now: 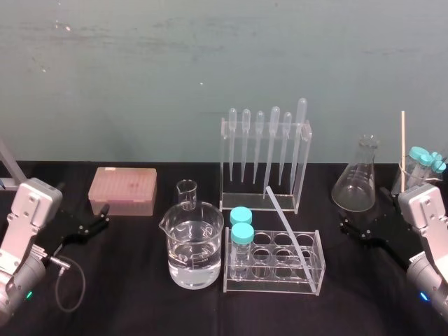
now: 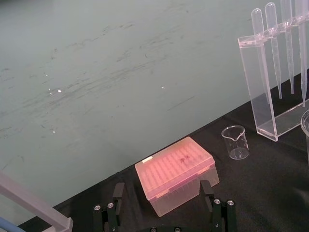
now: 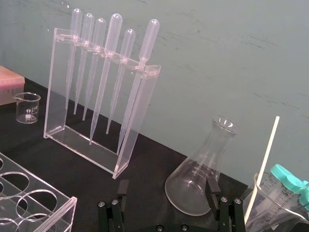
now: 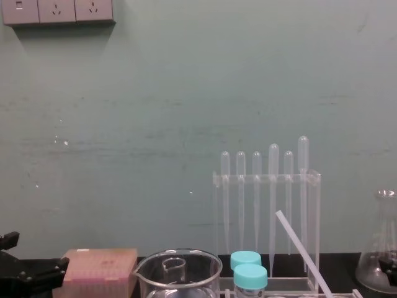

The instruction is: Pick up the stirring rod with one hand, then place it down.

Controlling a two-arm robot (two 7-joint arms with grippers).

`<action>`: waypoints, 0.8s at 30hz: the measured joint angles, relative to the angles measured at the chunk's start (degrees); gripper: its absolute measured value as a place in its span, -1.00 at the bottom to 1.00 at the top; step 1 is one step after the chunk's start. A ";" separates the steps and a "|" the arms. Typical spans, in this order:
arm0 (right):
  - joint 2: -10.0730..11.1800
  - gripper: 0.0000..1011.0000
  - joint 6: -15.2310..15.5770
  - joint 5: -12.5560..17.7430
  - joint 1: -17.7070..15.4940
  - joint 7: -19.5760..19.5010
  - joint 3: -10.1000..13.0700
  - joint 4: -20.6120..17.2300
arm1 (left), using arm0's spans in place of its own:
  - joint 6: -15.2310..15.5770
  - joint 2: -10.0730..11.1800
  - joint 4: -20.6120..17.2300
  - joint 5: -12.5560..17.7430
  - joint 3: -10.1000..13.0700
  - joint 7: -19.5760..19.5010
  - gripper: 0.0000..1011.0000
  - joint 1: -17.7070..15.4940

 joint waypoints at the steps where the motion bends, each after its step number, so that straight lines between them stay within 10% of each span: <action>1: 0.00 0.98 0.00 0.00 0.00 0.00 0.00 0.00 | 0.00 0.00 0.00 0.00 0.00 0.00 0.98 0.00; 24: 0.00 0.98 0.00 0.00 0.00 0.00 0.00 0.00 | 0.00 0.00 0.00 0.00 0.00 0.00 0.98 0.00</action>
